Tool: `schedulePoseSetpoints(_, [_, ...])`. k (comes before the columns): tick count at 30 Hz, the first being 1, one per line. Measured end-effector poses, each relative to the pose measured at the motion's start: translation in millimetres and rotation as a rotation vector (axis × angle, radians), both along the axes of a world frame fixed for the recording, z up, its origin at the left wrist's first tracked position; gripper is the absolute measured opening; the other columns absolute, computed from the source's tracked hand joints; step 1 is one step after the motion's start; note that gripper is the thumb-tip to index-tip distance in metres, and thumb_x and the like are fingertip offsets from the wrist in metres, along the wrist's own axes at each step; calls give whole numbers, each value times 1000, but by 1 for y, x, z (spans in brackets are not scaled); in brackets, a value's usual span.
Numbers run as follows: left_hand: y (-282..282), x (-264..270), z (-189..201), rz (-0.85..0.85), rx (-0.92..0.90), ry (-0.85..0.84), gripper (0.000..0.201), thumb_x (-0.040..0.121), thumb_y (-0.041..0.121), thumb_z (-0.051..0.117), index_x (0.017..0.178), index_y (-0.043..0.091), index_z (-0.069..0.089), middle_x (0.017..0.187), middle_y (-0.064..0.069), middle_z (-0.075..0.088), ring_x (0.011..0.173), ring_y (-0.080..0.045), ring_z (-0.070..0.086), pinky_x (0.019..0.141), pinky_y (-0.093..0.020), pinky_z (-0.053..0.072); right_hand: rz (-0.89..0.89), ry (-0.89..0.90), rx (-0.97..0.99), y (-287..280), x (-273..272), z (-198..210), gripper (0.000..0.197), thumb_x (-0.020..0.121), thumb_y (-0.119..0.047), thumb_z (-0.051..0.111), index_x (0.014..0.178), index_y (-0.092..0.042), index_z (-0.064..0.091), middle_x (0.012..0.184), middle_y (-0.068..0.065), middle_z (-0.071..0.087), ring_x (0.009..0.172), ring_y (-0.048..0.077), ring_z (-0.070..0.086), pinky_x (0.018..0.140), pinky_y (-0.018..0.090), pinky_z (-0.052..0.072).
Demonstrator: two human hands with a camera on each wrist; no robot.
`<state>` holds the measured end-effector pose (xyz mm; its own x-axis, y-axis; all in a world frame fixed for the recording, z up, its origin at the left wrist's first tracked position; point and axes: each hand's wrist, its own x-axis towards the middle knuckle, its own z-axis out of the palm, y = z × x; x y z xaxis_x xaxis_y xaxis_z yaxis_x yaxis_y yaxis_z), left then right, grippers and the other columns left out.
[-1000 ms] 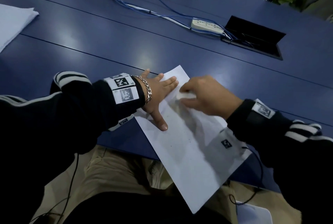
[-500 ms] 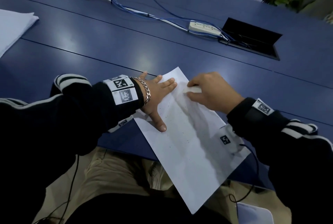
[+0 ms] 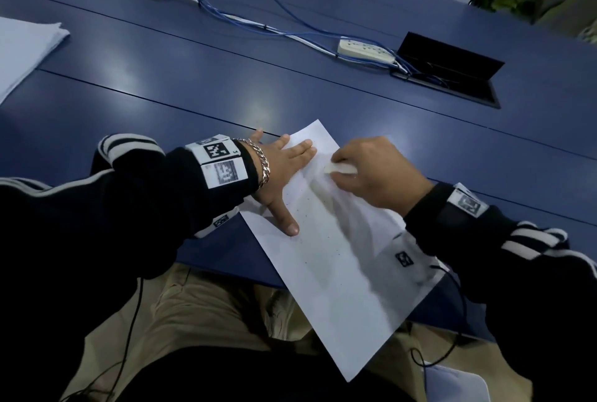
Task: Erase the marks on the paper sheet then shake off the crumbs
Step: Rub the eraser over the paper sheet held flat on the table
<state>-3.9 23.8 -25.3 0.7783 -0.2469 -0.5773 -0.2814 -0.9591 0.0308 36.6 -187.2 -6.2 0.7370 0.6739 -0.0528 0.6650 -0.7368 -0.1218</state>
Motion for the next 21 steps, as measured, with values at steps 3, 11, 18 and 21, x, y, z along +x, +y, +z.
schedulePoseSetpoints(3, [-2,1,0,3,13,5,163,51,95,71,161,26,-27,171,13,-28,161,-27,-16,124,-70,-4,90,-27,-17,6,-30,-8,23,87,-34,61,93,-13,67,88,4,62,85,31,61,73,41,50])
schedulePoseSetpoints(11, [5,4,3,-52,8,-13,161,54,92,75,162,27,-26,171,13,-26,161,-25,-16,127,-61,-6,-93,-2,30,-42,-6,-1,26,87,-37,71,105,-18,73,97,0,70,95,24,64,84,33,47])
schedulePoseSetpoints(18, [12,17,28,-109,63,-66,150,64,65,90,164,34,-17,171,4,-29,160,-32,-16,128,-60,2,-65,73,113,-59,-32,-5,27,86,-39,74,107,-21,75,96,-8,69,90,14,64,82,23,46])
schedulePoseSetpoints(21, [-4,6,23,-103,-11,-19,137,75,70,80,166,27,-13,173,4,-22,162,-27,-9,129,-57,8,-14,78,64,-56,-37,-3,31,88,-45,70,109,-23,73,98,-9,68,92,13,62,84,27,49])
